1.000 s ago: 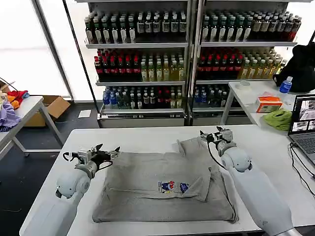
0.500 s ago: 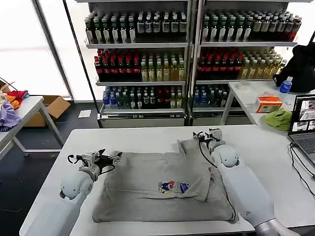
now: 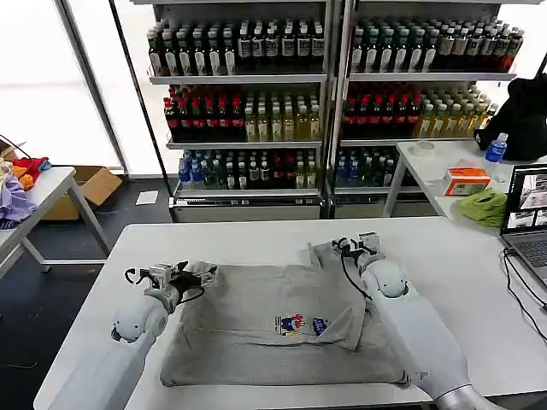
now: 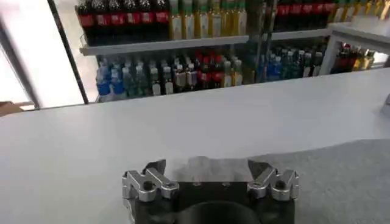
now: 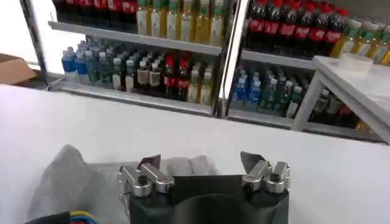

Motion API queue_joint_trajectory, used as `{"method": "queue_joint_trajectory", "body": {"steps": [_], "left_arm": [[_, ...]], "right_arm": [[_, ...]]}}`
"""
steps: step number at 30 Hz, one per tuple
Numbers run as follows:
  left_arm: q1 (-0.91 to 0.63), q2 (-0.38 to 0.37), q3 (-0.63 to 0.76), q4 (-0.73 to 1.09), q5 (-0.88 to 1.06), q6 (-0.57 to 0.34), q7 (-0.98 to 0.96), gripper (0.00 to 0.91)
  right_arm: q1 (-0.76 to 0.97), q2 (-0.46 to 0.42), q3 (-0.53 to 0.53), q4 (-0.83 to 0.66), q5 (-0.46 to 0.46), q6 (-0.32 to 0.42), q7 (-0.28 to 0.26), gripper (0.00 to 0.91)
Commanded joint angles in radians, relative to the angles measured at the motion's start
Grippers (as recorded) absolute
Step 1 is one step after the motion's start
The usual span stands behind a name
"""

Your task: Fold and organize the clothes.

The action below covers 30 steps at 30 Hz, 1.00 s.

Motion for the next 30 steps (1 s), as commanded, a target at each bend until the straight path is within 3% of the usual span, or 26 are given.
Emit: {"method": "queue_joint_trajectory", "body": {"steps": [1,2,4,6,7,8,21,30], "left_arm": [[-0.008,-0.001,0.014,0.028,-0.005,0.005,0.000,0.715],[-0.006,-0.002,0.015,0.027,-0.005,0.006,0.000,0.675],[-0.002,-0.003,0.015,0.022,-0.010,0.008,-0.001,0.111],[0.005,-0.001,0.015,0.021,-0.011,0.008,-0.001,0.050],[0.008,0.001,0.016,0.020,-0.012,0.008,-0.001,0.000],[0.010,0.001,0.018,0.020,-0.014,0.009,-0.002,0.010],[0.015,-0.013,0.015,0.007,-0.031,0.010,-0.007,0.010],[0.014,-0.019,-0.012,-0.028,-0.027,-0.038,-0.006,0.010]], "right_arm": [[-0.045,0.012,0.011,-0.004,-0.008,0.002,-0.003,0.907],[-0.053,0.012,0.012,-0.002,-0.009,0.002,-0.002,0.907],[-0.062,0.013,0.013,0.000,-0.011,0.003,-0.001,0.897],[-0.069,0.013,0.016,0.005,-0.011,0.005,0.003,0.746],[-0.072,0.014,0.018,0.008,-0.010,0.007,0.004,0.252],[-0.075,0.014,0.018,0.012,-0.008,0.007,0.006,0.000],[-0.114,0.016,0.018,0.100,-0.009,0.012,0.042,0.000],[-0.133,0.002,0.042,0.185,-0.003,0.013,0.046,0.000]]}}
